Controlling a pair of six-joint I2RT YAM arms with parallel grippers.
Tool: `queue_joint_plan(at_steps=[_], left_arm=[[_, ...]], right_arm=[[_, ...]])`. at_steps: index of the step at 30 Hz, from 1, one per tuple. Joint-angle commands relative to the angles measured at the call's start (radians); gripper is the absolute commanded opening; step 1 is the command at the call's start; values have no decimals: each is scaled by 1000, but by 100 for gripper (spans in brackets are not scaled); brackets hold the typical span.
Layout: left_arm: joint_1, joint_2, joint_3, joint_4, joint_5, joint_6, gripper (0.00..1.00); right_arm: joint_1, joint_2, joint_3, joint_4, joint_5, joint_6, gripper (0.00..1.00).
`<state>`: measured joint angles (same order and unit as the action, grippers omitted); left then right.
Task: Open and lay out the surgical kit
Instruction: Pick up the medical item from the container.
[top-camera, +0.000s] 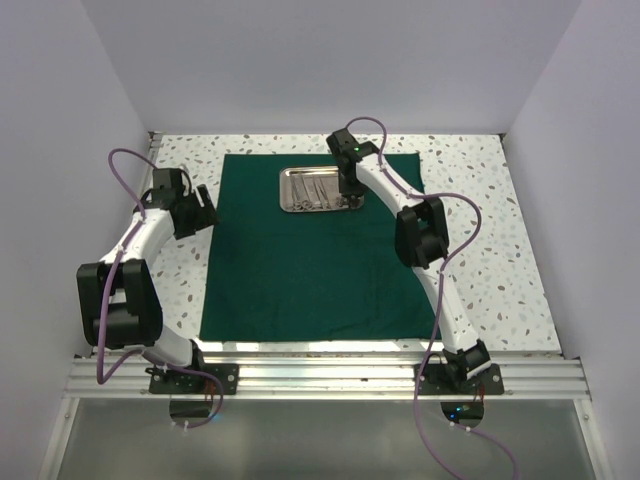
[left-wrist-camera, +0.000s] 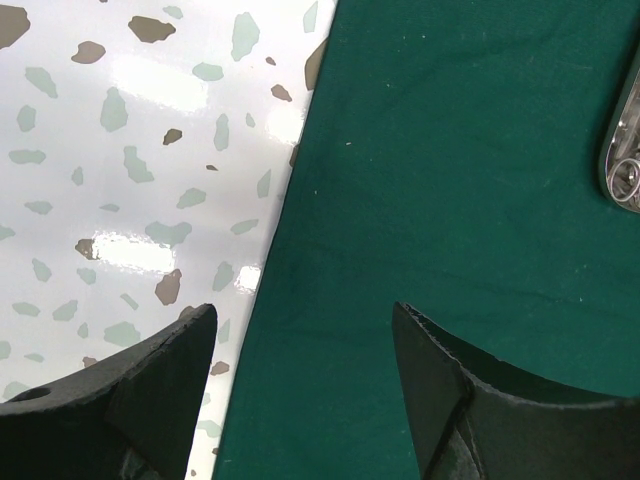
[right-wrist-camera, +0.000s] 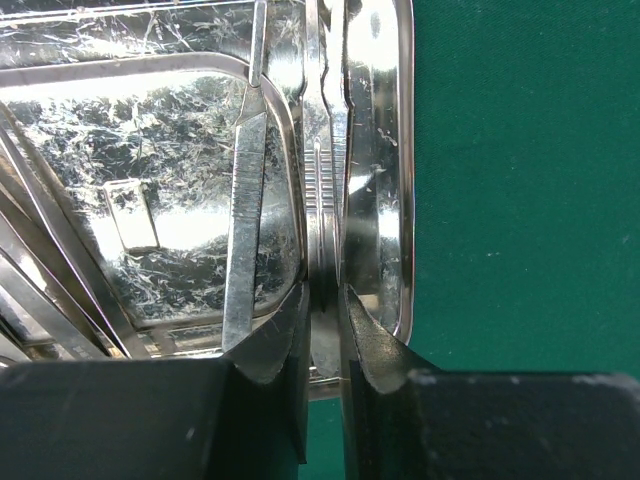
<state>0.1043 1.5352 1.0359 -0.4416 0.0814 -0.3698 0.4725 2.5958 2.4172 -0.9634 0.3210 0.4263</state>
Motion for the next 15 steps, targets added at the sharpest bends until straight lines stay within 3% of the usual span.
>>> queue_joint_plan(at_steps=[1,7,15], left_arm=[[8,-41,1,3,4,26,74],[8,-60,-14,17,26,11,74],[8,-86,-30,49,75,-17,74]], right_arm=[[-6,32,-4,-94,-23,0,0],[-8,-84,36,-92,-22,8,0],[-6,-235,-79,-58,-11,12,0]])
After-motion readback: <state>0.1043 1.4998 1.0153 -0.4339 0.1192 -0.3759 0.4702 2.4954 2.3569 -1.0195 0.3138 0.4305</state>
